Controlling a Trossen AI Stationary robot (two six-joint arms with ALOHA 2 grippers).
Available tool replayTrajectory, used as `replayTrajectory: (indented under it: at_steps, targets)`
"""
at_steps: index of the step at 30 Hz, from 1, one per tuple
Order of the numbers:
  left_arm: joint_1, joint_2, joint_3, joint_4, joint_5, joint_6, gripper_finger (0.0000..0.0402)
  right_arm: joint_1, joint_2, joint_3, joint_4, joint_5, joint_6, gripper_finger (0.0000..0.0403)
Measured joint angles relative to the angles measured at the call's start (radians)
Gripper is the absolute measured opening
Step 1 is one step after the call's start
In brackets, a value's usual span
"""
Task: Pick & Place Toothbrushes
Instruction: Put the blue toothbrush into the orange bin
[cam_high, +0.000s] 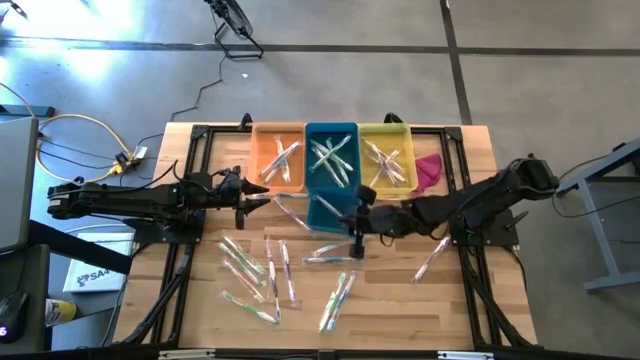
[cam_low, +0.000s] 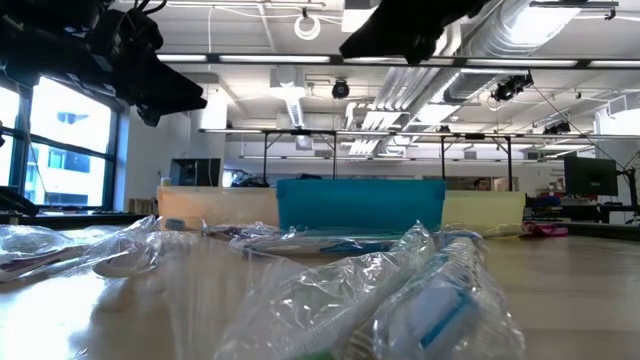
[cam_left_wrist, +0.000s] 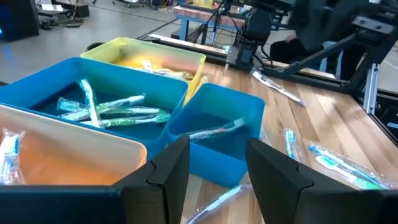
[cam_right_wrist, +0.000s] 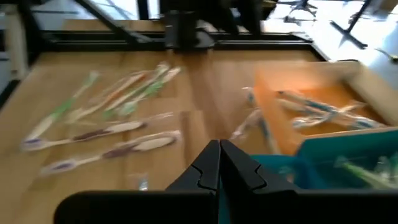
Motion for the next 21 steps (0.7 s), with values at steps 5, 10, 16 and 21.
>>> replayTrajectory:
  at_steps: [5, 10, 16, 21]
  targets:
    - [0.000, 0.000, 0.000, -0.003, 0.000, 0.000, 0.0154, 0.073, 0.000, 0.000, -0.049, -0.003, 0.000, 0.0003]
    - [0.000, 0.000, 0.000, -0.001, 0.000, 0.000, 0.0154, 0.111, 0.000, 0.000, -0.114, -0.002, 0.091, 0.0003]
    - [0.000, 0.000, 0.000, -0.001, 0.000, 0.000, 0.0154, 0.120, 0.006, 0.000, -0.180, 0.004, 0.222, 0.0003]
    - [0.000, 0.000, 0.000, -0.001, 0.000, 0.000, 0.0154, 0.119, 0.033, 0.000, -0.210, 0.000, 0.237, 0.0003]
